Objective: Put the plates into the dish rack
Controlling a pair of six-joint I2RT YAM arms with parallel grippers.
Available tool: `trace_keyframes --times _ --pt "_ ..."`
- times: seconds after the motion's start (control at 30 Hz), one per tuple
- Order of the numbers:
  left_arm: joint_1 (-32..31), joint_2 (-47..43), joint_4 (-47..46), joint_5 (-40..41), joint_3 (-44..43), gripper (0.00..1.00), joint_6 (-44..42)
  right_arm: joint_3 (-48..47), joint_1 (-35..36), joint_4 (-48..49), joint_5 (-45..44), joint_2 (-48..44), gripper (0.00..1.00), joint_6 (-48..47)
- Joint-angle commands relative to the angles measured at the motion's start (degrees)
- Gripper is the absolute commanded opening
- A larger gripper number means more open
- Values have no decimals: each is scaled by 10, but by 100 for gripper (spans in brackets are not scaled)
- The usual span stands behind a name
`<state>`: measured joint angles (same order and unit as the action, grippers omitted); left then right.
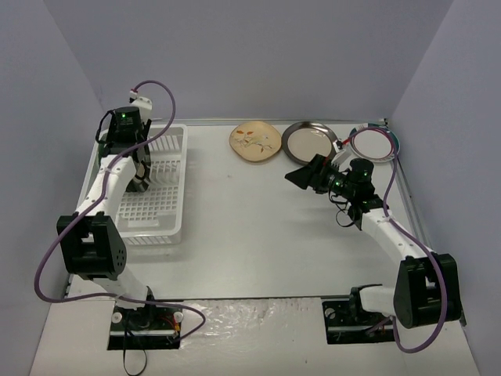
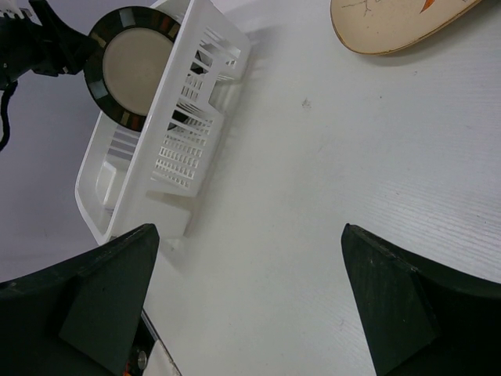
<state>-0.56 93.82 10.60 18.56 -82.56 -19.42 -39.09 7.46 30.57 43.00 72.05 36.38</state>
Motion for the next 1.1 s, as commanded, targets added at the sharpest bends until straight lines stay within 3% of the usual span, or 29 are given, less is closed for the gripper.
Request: trace_keyframes --times 0.0,0.2,0.37,0.47,0.6,0.83,1.07 --pt "2 -66 -31 3 -25 56 11 -19 -5 24 -3 -11 100 -8" --pt "-9 -139 46 -54 -54 80 102 -42 -23 -83 -128 -15 100 -47" --pt "-13 -220 137 -97 -47 96 245 -14 -72 -81 -265 -9 99 9" --pt "-14 -268 140 -142 4 97 320 -2 -108 -64 -332 1 98 51" --pt "-40 -328 112 -186 112 97 345 25 -146 7 -403 24 94 108" --pt "-97 -362 106 -204 184 97 331 5 -162 91 -549 133 89 167" --pt "-110 -368 105 -166 199 97 342 -68 -169 163 -582 272 88 200"
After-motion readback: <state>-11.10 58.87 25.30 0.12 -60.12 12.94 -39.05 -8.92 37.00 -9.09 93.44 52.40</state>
